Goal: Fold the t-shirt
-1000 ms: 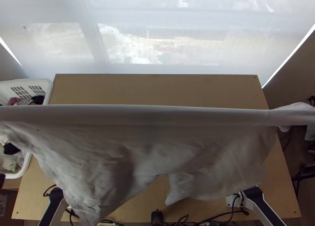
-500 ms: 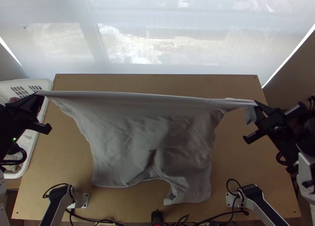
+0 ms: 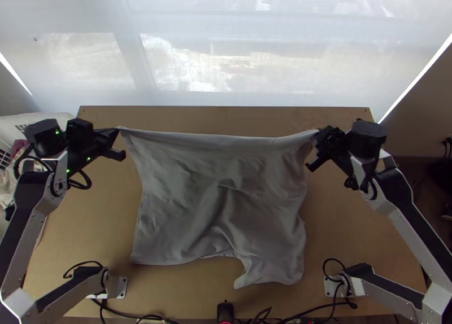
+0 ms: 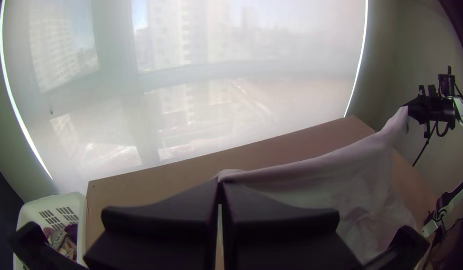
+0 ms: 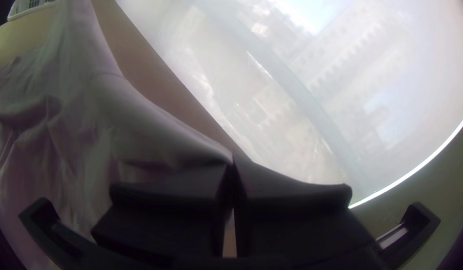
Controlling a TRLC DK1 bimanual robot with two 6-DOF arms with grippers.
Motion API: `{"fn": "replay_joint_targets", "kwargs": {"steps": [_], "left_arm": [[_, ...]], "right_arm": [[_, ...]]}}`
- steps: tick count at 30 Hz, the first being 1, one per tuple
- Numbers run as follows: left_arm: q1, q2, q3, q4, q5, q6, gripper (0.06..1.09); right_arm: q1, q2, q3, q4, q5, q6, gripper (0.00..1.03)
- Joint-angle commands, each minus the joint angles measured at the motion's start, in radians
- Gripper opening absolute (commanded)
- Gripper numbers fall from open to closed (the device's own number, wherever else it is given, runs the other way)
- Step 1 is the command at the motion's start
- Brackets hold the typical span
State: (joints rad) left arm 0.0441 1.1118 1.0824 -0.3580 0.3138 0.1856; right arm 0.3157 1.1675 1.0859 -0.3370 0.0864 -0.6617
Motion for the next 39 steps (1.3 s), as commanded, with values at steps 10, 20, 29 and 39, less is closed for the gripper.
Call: {"fn": "replay_joint_targets", "kwargs": {"steps": [10,20,29,39], "left_arm": [[-0.038,0.531,0.143,0.269,-0.143,-0.048,0.09],[0.037,0.735,0.356,0.281,-0.228,-0.080,0.09],[0.039,0.864,0.494,0.261,-0.252,-0.078,0.09],[0.010,0.953,0.542,0.248,-0.266,-0.074,0.09]], "right_arm": [[0.002,0.558,0.276,0.176,0.001,-0.006,0.03],[-0.026,0.745,0.439,0.199,0.001,-0.001,0.03],[-0.035,0.897,0.597,0.194,0.001,0.002,0.03],[-0.024,1.003,0.669,0.201,0.004,0.034,0.03]]}}
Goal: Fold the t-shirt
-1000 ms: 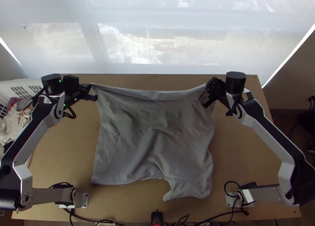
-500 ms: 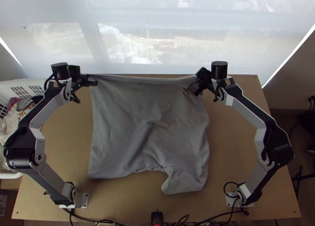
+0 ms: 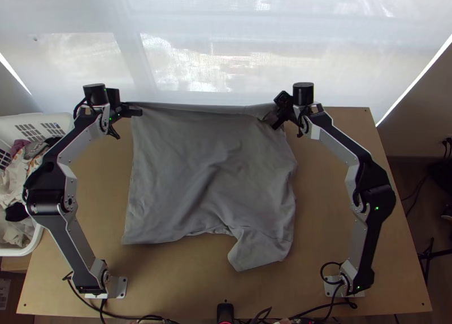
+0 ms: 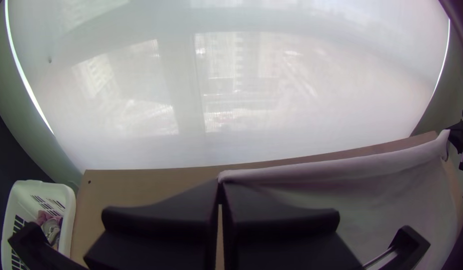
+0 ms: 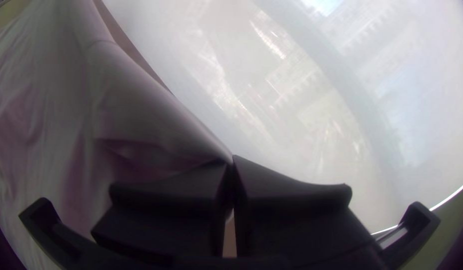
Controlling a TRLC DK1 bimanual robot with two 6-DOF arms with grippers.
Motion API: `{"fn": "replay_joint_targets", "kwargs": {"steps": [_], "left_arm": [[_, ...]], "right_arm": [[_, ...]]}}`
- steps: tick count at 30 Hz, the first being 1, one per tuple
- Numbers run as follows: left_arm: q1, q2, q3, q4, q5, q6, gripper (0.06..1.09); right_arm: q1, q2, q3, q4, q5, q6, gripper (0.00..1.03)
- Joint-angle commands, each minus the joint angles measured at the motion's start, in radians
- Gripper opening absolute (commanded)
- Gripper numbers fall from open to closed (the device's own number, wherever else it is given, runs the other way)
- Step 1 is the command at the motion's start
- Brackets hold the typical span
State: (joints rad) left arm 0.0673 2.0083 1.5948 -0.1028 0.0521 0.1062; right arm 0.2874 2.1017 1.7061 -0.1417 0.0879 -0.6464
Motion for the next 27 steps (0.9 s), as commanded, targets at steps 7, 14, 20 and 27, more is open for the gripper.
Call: {"fn": "replay_joint_targets", "kwargs": {"steps": [7,14,20,27], "left_arm": [[-0.021,0.056,0.019,-0.008,-0.005,0.007,0.09],[-0.024,-0.048,-0.029,0.020,0.011,-0.003,0.09],[-0.037,-0.149,-0.124,0.141,0.028,0.004,0.09],[-0.073,-0.276,-0.303,0.270,0.023,0.007,0.09]], "right_arm": [[0.002,0.070,0.046,0.005,0.007,0.050,0.03],[0.010,-0.022,-0.005,-0.007,0.006,0.106,0.03],[0.016,-0.128,-0.097,-0.009,0.006,0.129,0.03],[0.076,-0.276,-0.303,0.094,0.009,0.079,0.03]]}}
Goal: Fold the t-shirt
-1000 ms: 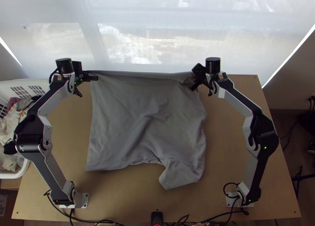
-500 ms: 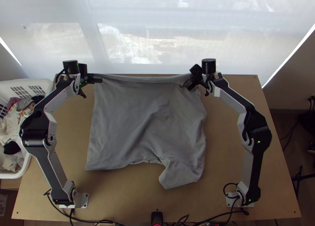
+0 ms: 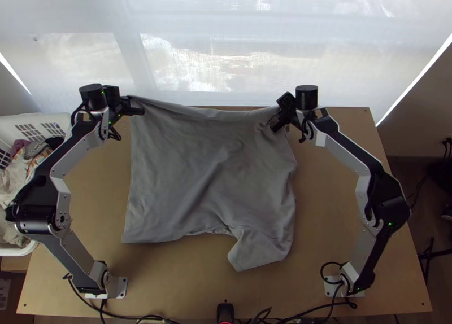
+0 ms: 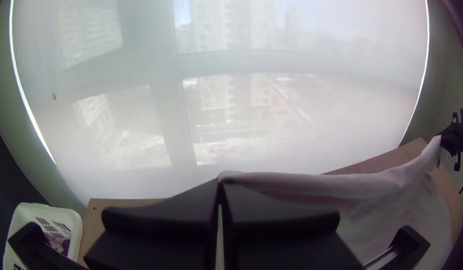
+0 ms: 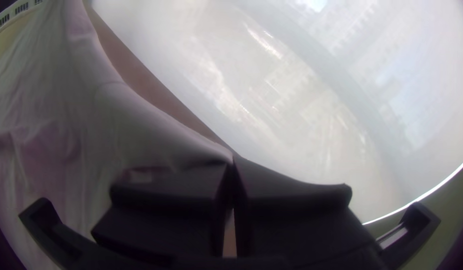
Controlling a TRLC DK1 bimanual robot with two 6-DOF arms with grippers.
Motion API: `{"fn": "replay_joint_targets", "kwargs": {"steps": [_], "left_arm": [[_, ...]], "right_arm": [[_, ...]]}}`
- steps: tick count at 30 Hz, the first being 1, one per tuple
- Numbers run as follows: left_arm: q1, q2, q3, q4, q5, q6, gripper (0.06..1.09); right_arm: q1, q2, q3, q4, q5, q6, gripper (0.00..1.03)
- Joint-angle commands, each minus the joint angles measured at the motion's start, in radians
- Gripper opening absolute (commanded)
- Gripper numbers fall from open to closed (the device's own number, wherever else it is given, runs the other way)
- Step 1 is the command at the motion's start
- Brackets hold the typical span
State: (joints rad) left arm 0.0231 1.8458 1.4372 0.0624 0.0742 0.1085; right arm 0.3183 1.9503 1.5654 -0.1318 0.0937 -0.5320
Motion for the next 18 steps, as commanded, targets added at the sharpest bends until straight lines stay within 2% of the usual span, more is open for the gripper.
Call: {"fn": "replay_joint_targets", "kwargs": {"steps": [1,9,18], "left_arm": [[-0.034,-0.135,-0.178,0.128,-0.002,0.008,0.09],[-0.046,-0.293,-0.388,0.178,-0.004,0.022,0.09],[-0.012,-0.422,-0.500,0.165,-0.002,0.014,0.09]], "right_arm": [[0.056,-0.143,-0.183,0.089,0.009,-0.039,0.03],[0.087,-0.255,-0.347,0.179,0.040,-0.068,0.03],[0.082,-0.363,-0.444,0.181,0.047,-0.066,0.03]]}}
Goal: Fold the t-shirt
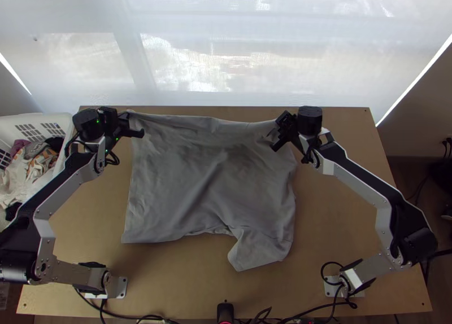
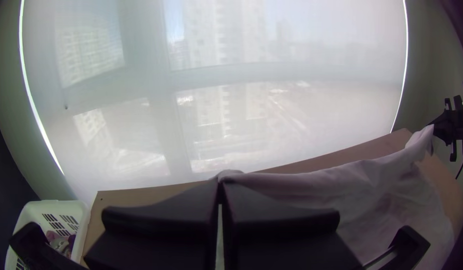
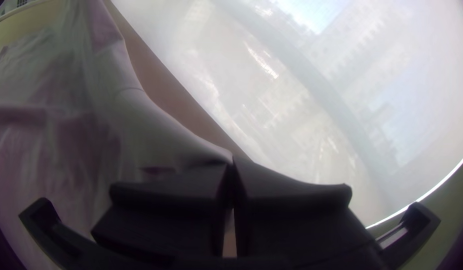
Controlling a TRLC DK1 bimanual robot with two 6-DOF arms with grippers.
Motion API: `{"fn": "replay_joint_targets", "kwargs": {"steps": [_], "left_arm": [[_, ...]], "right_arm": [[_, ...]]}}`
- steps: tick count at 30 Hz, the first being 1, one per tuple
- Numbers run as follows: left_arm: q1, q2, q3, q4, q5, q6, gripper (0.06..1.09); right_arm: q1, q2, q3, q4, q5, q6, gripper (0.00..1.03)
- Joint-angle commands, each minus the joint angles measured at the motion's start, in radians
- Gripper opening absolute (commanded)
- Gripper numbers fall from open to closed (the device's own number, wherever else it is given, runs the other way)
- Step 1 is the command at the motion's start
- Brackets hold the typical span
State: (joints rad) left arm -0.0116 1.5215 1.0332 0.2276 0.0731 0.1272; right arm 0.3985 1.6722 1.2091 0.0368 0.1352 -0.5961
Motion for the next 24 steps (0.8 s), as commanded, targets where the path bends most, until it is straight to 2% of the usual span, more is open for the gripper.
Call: {"fn": "replay_joint_targets", "kwargs": {"steps": [1,12,24], "left_arm": [[0.025,-0.109,-0.111,-0.001,-0.001,-0.003,0.09],[0.029,-0.201,-0.219,-0.007,-0.001,0.005,0.09],[0.029,-0.205,-0.286,-0.011,-0.001,0.034,0.09]], "right_arm": [[0.000,-0.100,-0.103,0.012,0.006,-0.004,0.03],[-0.007,-0.197,-0.203,-0.026,0.006,-0.013,0.03],[0.011,-0.210,-0.250,-0.067,0.004,-0.011,0.03]]}}
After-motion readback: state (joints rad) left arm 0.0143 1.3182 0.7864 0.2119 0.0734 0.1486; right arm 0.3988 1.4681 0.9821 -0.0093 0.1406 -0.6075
